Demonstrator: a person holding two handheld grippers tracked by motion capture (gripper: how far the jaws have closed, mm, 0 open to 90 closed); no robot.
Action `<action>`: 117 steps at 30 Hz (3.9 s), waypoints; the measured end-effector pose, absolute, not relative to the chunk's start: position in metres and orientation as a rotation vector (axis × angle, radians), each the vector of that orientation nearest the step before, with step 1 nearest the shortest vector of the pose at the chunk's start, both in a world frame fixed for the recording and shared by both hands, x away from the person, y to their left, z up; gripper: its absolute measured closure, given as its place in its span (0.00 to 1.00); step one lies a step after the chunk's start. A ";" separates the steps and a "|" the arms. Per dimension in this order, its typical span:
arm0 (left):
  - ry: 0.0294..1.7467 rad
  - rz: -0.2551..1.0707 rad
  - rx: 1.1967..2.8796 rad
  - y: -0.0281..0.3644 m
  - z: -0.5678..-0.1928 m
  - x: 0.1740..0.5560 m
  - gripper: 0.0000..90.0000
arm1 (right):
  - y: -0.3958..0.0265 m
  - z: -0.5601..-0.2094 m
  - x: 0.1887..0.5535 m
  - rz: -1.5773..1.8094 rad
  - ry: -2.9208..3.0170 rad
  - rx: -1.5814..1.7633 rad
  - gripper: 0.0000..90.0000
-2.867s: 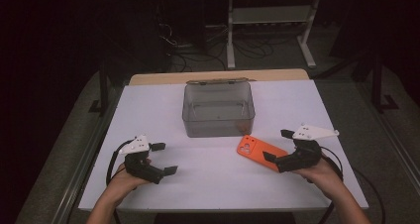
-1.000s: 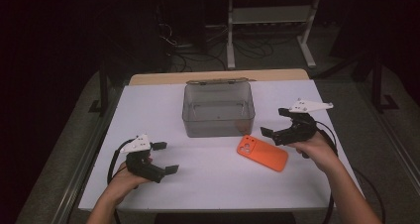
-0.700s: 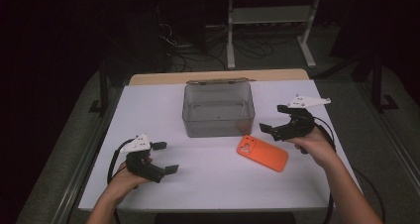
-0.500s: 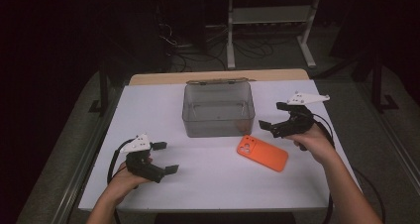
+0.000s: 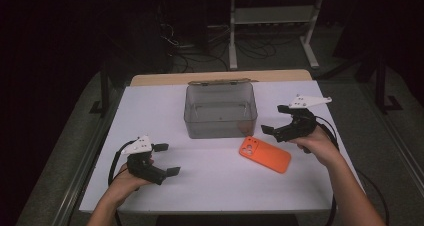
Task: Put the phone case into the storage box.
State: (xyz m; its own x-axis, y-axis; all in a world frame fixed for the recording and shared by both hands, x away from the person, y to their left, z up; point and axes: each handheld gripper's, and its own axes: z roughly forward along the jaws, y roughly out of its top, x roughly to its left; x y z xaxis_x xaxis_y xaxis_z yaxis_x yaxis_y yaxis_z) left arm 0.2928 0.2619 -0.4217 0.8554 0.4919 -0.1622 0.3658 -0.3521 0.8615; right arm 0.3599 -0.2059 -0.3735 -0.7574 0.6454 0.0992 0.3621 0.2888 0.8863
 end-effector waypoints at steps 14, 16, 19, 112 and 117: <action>0.628 0.148 1.983 0.261 -0.422 0.293 0.00 | -0.208 -0.375 0.355 1.445 2.361 0.829 0.00; 0.627 0.148 1.984 0.261 -0.422 0.293 0.00 | -0.208 -0.375 0.355 1.448 2.367 0.820 0.00; 0.626 0.149 1.983 0.261 -0.422 0.293 0.00 | -0.209 -0.375 0.354 1.451 2.379 0.804 0.00; 0.623 0.148 1.984 0.262 -0.422 0.292 0.00 | -0.193 -0.426 0.337 0.932 2.709 0.705 0.00; 0.623 0.147 1.984 0.262 -0.422 0.292 0.00 | -0.191 -0.429 0.336 0.908 2.726 0.705 0.00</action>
State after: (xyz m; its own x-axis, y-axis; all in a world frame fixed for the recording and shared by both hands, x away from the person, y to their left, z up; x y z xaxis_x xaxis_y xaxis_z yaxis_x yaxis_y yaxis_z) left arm 0.2917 0.2618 -0.4220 0.8591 0.4861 -0.1600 0.3630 -0.3585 0.8601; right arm 0.3364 -0.1915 -0.4288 -0.8707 0.4912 -0.0225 0.3796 0.7006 0.6042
